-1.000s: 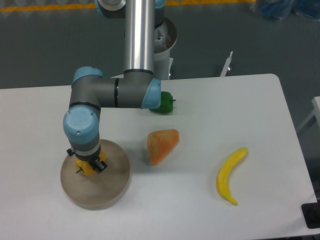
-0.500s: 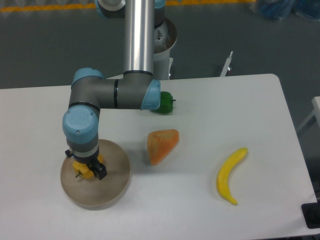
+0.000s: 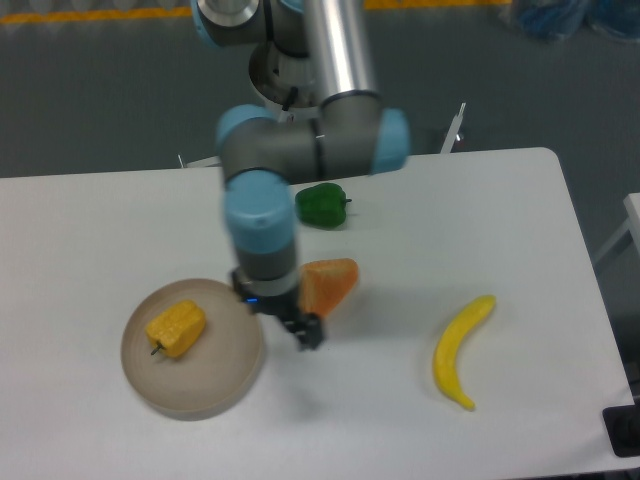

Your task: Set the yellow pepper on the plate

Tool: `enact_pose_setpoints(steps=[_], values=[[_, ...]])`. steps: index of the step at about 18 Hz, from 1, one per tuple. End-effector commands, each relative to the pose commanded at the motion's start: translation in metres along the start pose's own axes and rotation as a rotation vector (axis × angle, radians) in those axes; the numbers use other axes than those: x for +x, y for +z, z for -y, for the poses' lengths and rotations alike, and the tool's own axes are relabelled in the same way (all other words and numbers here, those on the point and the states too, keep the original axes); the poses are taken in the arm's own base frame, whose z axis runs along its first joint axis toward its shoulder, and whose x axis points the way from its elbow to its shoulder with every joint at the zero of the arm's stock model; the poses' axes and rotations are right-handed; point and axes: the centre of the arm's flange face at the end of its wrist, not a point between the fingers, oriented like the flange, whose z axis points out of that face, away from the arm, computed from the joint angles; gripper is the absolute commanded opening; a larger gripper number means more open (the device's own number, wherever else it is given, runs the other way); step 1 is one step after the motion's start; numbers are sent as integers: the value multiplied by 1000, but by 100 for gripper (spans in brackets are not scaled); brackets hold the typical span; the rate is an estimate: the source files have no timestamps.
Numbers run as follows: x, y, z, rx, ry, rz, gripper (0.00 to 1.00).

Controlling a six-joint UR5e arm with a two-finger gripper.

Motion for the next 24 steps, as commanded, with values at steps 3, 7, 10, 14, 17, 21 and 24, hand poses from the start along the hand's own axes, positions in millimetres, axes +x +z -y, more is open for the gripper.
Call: enact_pose_setpoints(steps=[3,7,10,14,17,21,24], values=[[-29,6,-34,-10,91,-4,100],[-59,23,-79,-19,190,-37,100],[-72,26,-97,-13,217,-41,100],[-80,32,-111,28,259,-61,100],[-81,32,-114,25,257,-60,100],[-82,32,-115,17,256,-58,100],[-82,32,-115,15,256,-58,100]])
